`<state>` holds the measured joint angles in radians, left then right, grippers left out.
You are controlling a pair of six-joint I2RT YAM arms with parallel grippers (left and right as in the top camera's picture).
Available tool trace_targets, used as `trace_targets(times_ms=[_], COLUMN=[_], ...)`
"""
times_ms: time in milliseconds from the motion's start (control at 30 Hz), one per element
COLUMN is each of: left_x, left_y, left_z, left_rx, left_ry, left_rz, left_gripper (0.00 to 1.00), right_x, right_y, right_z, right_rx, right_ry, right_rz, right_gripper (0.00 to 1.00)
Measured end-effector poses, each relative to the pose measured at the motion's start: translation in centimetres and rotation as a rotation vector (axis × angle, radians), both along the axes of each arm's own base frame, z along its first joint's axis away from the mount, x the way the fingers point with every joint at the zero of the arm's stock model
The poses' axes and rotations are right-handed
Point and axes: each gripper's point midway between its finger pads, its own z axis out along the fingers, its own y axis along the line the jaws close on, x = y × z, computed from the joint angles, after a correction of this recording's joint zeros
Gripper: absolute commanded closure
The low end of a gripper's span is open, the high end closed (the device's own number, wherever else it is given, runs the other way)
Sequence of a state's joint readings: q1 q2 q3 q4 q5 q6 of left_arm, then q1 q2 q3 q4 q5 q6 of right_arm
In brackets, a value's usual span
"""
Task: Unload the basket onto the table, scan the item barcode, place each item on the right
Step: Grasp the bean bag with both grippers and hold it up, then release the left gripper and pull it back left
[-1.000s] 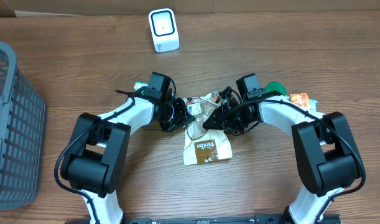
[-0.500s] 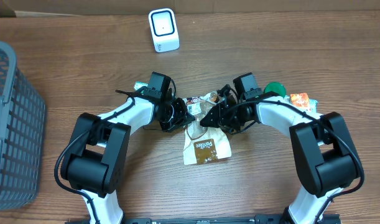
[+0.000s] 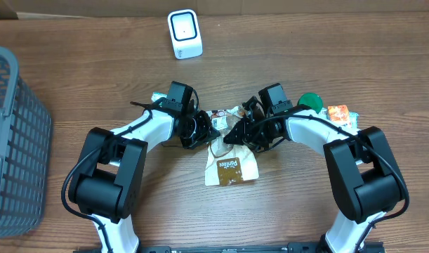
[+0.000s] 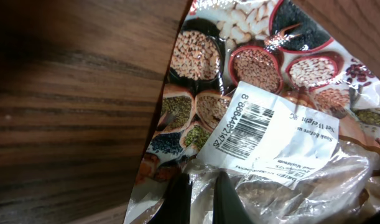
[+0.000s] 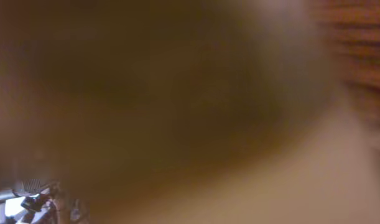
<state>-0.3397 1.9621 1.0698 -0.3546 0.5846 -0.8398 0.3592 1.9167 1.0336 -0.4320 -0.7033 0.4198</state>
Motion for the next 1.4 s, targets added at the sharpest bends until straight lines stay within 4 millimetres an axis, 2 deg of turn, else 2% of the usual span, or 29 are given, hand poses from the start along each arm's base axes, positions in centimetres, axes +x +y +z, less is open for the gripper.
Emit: trace_targets(times_ms=[100, 400, 500, 600, 667, 733, 867, 933, 1000, 1067, 1133, 1200, 1267, 1300, 1333, 1367, 1400], left_x=[0.0, 0.0, -0.4, -0.7, -0.1, 0.9, 3.2, 3.5, 3.2, 2.8, 2.4, 2.1, 1.7, 1.5, 1.2, 1.0, 0.7], left_y=[0.0, 0.1, 0.8, 2.6, 4.2, 5.9, 9.6, 11.8, 14.4, 17.2, 20.1, 22.8, 25.1, 26.2, 27.2, 28.0, 28.9], left_z=[0.0, 0.0, 0.2, 1.3, 3.3, 6.4, 14.9, 19.4, 23.0, 25.5, 26.7, 26.7, 26.3, 26.0, 25.8, 25.6, 25.6], left_rx=[0.0, -0.002, 0.019, 0.071, 0.112, 0.155, 0.236, 0.282, 0.336, 0.401, 0.467, 0.528, 0.579, 0.601, 0.617, 0.629, 0.638], left_ry=[0.0, -0.002, 0.016, 0.038, 0.019, -0.026, -0.197, -0.286, -0.352, -0.392, -0.408, -0.4, -0.378, -0.363, -0.35, -0.336, -0.326], left_rz=[0.0, -0.008, -0.026, -0.035, -0.032, -0.024, 0.01, 0.044, 0.091, 0.15, 0.206, 0.234, 0.242, 0.25, 0.257, 0.269, 0.281], left_gripper=[0.96, 0.96, 0.96, 0.96, 0.96, 0.96, 0.96, 0.96, 0.96, 0.96, 0.96, 0.87, 0.7, 0.61, 0.45, 0.38, 0.26], right_x=[0.0, 0.0, -0.1, -0.4, -0.6, -0.9, -1.2, -1.3, -1.2, -1.2, -1.2, -1.2, -1.3, -1.5, -1.7, -1.9, -2.1], right_y=[-0.1, -0.1, -0.1, 0.0, -0.2, -0.3, -0.3, -0.2, -0.1, -0.3, -0.6, -0.8, -0.9, -0.9, -0.8, -0.8, -0.8], right_z=[-0.2, -0.3, -0.1, 0.4, 0.7, 1.4, 3.7, 5.1, 6.5, 8.3, 9.9, 11.5, 13.0, 13.7, 14.5, 14.9, 15.4], right_rx=[-0.011, -0.01, 0.008, 0.037, 0.048, 0.062, 0.112, 0.149, 0.183, 0.223, 0.254, 0.288, 0.316, 0.329, 0.344, 0.35, 0.356], right_ry=[0.002, 0.01, 0.009, -0.001, -0.003, -0.013, -0.06, -0.086, -0.112, -0.148, -0.174, -0.205, -0.236, -0.25, -0.265, -0.272, -0.28], right_rz=[-0.006, -0.011, 0.003, 0.03, 0.048, 0.066, 0.108, 0.127, 0.14, 0.147, 0.146, 0.148, 0.152, 0.157, 0.163, 0.167, 0.17], right_gripper=[0.96, 0.96, 0.96, 0.96, 0.96, 0.96, 0.96, 0.96, 0.96, 0.96, 0.96, 0.96, 0.96, 0.96, 0.96, 0.96, 0.96])
